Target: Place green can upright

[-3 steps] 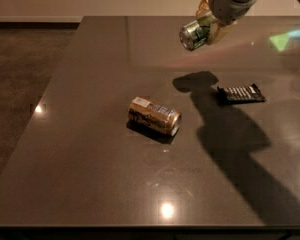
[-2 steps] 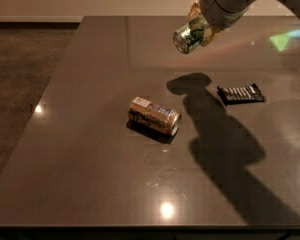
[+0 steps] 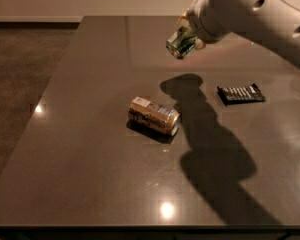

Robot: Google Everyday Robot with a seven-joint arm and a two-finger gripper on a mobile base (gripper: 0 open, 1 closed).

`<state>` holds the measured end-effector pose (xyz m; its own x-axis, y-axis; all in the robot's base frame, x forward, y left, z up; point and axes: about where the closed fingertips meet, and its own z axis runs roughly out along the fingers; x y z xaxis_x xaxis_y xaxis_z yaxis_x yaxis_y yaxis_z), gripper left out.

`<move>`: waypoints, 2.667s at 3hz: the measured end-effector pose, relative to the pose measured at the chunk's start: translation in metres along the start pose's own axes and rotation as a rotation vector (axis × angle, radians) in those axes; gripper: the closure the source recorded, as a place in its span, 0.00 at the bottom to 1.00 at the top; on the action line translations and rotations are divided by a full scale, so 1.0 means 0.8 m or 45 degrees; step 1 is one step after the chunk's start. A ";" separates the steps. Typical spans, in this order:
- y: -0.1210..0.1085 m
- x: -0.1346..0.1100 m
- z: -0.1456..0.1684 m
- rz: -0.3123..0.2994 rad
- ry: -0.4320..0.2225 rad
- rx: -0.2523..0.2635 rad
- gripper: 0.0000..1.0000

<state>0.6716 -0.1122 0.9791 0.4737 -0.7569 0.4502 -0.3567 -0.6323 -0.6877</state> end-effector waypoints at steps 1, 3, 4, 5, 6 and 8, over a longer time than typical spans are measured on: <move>-0.006 -0.007 0.007 -0.094 0.068 0.094 1.00; -0.009 -0.005 0.017 -0.234 0.199 0.260 1.00; -0.016 0.000 0.013 -0.284 0.237 0.283 1.00; -0.016 0.000 0.013 -0.284 0.237 0.282 1.00; -0.018 0.009 0.015 -0.352 0.257 0.312 1.00; -0.025 0.025 0.034 -0.673 0.315 0.464 1.00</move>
Offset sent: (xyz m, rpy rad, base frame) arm 0.0154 0.0161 -0.0154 -0.1334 -0.3175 0.0996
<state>0.7098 -0.1099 0.9865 0.2964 -0.4047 0.8651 0.1859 -0.8640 -0.4679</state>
